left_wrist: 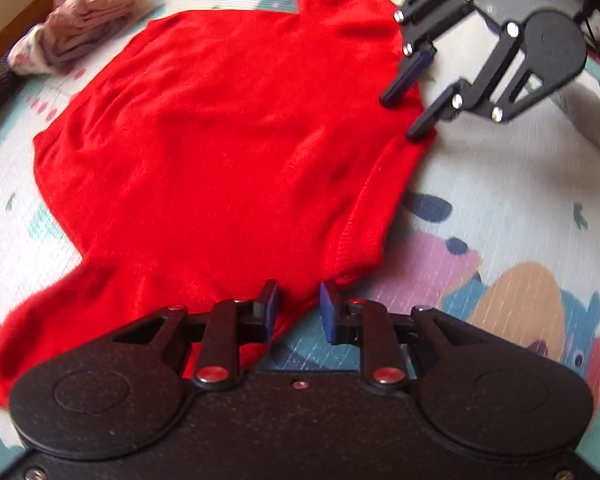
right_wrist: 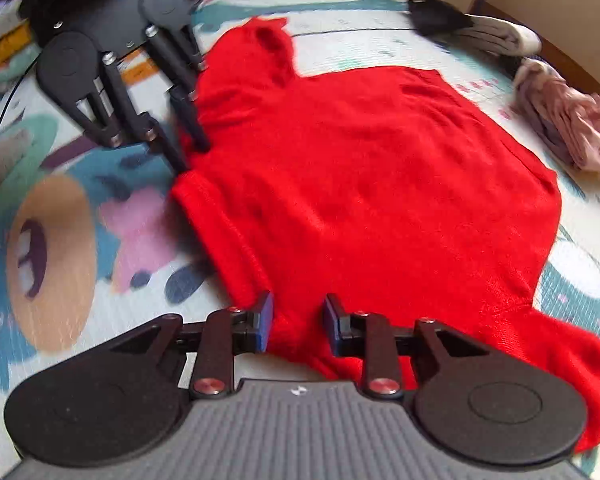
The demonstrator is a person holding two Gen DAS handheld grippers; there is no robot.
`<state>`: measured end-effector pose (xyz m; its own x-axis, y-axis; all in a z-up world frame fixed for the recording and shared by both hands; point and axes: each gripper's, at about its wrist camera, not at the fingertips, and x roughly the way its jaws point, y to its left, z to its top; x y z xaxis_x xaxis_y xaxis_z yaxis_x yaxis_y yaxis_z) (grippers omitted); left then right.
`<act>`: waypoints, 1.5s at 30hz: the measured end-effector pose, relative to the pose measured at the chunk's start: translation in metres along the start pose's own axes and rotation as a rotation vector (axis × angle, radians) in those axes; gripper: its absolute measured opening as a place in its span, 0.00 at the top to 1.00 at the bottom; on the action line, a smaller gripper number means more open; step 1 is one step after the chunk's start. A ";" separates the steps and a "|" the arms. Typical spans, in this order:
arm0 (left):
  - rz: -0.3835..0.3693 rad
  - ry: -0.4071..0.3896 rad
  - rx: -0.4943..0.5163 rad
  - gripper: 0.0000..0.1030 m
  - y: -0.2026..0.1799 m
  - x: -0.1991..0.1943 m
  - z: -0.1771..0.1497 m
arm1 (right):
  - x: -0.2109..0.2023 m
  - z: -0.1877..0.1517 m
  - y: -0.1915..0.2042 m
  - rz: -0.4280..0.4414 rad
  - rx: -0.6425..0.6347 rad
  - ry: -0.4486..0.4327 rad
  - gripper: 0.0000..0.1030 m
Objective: Fold clothes
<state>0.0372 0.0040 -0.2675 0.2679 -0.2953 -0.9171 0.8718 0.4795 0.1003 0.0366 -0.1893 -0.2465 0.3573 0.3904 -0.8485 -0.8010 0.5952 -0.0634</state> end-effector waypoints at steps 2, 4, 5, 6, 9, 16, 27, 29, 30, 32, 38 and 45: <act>-0.003 -0.044 -0.013 0.81 0.003 -0.007 0.010 | -0.010 -0.003 0.000 -0.006 0.022 -0.008 0.73; -0.005 -0.088 -0.033 0.81 0.005 -0.009 0.023 | -0.021 -0.007 -0.003 -0.016 0.079 -0.026 0.73; -0.008 -0.106 -0.040 0.81 0.005 -0.008 0.030 | -0.026 -0.009 -0.005 -0.021 0.107 -0.035 0.73; -0.016 -0.115 -0.040 0.81 0.004 -0.004 0.036 | -0.031 -0.012 -0.008 -0.028 0.138 -0.045 0.73; -0.046 -0.084 -0.003 0.81 -0.004 0.014 0.044 | -0.043 -0.025 -0.028 -0.055 0.256 -0.076 0.73; -0.062 -0.061 0.041 0.81 -0.006 0.022 0.040 | -0.036 -0.051 -0.062 -0.076 0.410 -0.096 0.72; -0.113 0.022 0.156 0.63 -0.020 0.018 0.065 | -0.039 -0.087 -0.106 0.005 0.683 -0.107 0.69; -0.107 0.018 0.127 0.63 -0.016 0.010 0.075 | -0.053 -0.091 -0.112 -0.011 0.721 -0.191 0.69; -0.108 0.020 0.107 0.63 -0.015 0.006 0.080 | -0.054 -0.092 -0.116 -0.035 0.731 -0.202 0.69; -0.117 0.017 0.071 0.63 -0.015 0.000 0.090 | -0.053 -0.097 -0.128 -0.076 0.754 -0.211 0.68; -0.068 -0.020 0.038 0.63 -0.030 -0.003 0.128 | -0.039 -0.127 -0.178 -0.100 0.939 -0.164 0.74; -0.045 -0.088 -0.019 0.62 -0.059 0.010 0.181 | -0.064 -0.172 -0.199 -0.078 1.122 -0.301 0.71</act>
<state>0.0630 -0.1772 -0.2130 0.2641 -0.3880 -0.8830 0.8762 0.4792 0.0514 0.0906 -0.4538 -0.2695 0.6070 0.3862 -0.6945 0.0494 0.8539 0.5181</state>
